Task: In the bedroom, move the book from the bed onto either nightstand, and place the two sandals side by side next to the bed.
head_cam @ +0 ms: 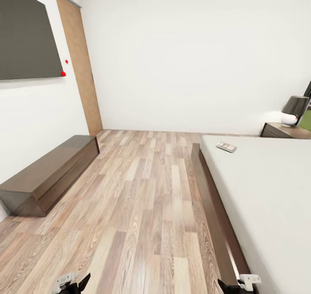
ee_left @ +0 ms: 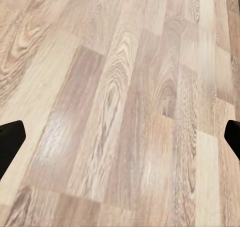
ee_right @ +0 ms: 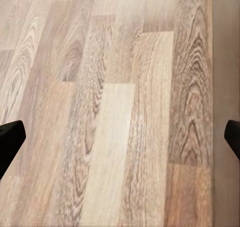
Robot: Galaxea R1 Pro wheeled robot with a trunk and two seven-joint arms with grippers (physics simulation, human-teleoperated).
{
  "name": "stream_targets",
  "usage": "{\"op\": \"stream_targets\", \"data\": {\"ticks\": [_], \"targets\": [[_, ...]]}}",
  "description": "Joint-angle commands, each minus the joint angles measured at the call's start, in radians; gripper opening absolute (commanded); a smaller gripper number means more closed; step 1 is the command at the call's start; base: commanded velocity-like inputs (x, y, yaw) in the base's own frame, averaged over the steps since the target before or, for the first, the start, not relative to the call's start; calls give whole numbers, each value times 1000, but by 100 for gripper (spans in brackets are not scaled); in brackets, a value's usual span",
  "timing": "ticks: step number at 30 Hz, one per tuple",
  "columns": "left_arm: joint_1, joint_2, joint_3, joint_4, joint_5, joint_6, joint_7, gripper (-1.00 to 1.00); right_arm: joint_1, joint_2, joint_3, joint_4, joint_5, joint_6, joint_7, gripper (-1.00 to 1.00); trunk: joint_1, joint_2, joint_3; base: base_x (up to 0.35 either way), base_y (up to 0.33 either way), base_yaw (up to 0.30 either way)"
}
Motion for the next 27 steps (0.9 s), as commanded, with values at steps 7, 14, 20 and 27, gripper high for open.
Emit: {"op": "stream_targets", "data": {"ticks": [7, 14, 20, 27], "targets": [[-1, 0, 8, 1, -11, -6, -3, 100, -2, 0, 8, 4, -11, -4, 7, 100, 1, 0, -1, 316, 0, 0], [-1, 0, 8, 1, -11, -6, -3, 100, -2, 0, 8, 4, -11, -4, 7, 100, 1, 0, -1, 285, 0, 0], [-1, -1, 7, 1, -11, -6, -3, 100, -2, 0, 8, 4, -11, -4, 7, 100, 1, 0, -1, 145, 8, 0], [-1, -1, 7, 1, -11, -6, -3, 100, -2, 0, 8, 4, -11, -4, 8, 100, 1, 0, -1, 58, 1, 0]]}}
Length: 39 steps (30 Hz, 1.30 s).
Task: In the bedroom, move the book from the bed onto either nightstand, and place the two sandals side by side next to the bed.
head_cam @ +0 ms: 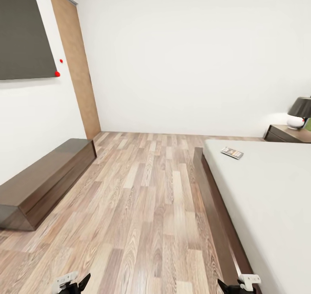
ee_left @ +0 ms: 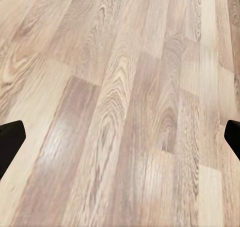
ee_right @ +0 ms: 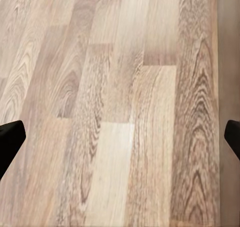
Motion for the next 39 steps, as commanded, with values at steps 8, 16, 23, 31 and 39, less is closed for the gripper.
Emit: {"op": "stream_targets", "data": {"ticks": [8, 16, 23, 31, 39], "targets": [[-1, 0, 8, 1, -11, -6, -3, 100, -2, 0, 8, 4, -11, -4, 7, 100, 0, 0, -1, 248, 0, 0], [-1, 0, 9, 1, -11, -6, -3, 100, -2, 0, 8, 4, -11, -4, 7, 100, 0, 0, -1, 319, 0, 0], [-1, 0, 8, 1, -11, -6, -3, 100, -2, 0, 8, 4, -11, -4, 7, 100, 0, 0, -1, 326, 0, 0], [-1, 0, 8, 1, -11, -6, -3, 100, -2, 0, 8, 4, -11, -4, 7, 100, 0, 0, -1, 327, 0, 0], [-1, 0, 8, 1, -11, -6, -3, 100, -2, 0, 8, 4, -11, -4, 7, 100, 0, 0, -1, 327, 0, 0]]}}
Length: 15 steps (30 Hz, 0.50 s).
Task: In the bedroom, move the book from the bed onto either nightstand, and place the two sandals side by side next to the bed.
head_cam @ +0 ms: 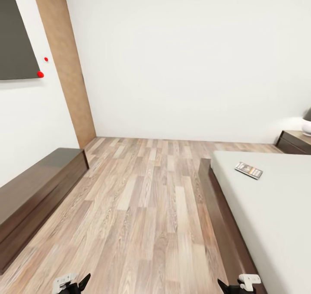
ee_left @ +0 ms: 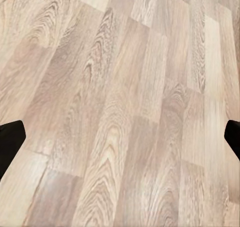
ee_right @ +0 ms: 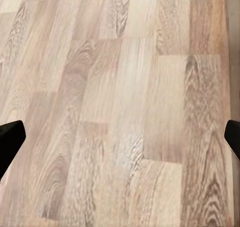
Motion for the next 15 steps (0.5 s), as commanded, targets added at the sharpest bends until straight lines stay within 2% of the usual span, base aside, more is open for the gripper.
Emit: {"op": "stream_targets", "data": {"ticks": [1, 15], "targets": [[-1, 0, 8, 1, -11, -6, -3, 100, -2, 0, 8, 4, -11, -4, 7, 100, 1, 0, -1, 327, 0, 0], [-1, 0, 8, 1, -11, -6, -3, 100, -2, 0, 8, 4, -11, -4, 7, 100, 1, 0, -1, 327, 6, 0]]}}
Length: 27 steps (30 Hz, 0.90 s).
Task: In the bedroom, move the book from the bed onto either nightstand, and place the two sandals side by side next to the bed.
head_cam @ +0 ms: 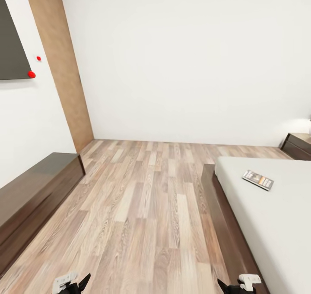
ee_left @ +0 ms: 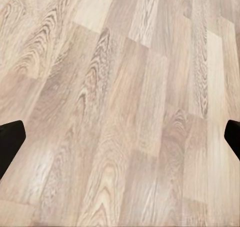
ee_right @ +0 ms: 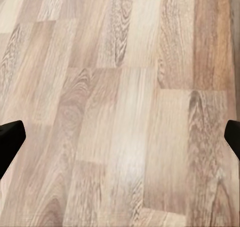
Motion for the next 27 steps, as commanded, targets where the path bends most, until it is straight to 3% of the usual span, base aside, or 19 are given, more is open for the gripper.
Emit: {"op": "stream_targets", "data": {"ticks": [1, 27], "targets": [[-1, 0, 8, 1, -11, -6, -3, 100, -2, 0, 8, 4, -11, -5, 7, 100, 1, 0, -1, 327, 64, 0], [-1, 0, 8, 1, -11, -6, -4, 100, -2, 0, 8, 4, -11, -5, 7, 100, 1, 0, -1, 327, 89, 0]]}}
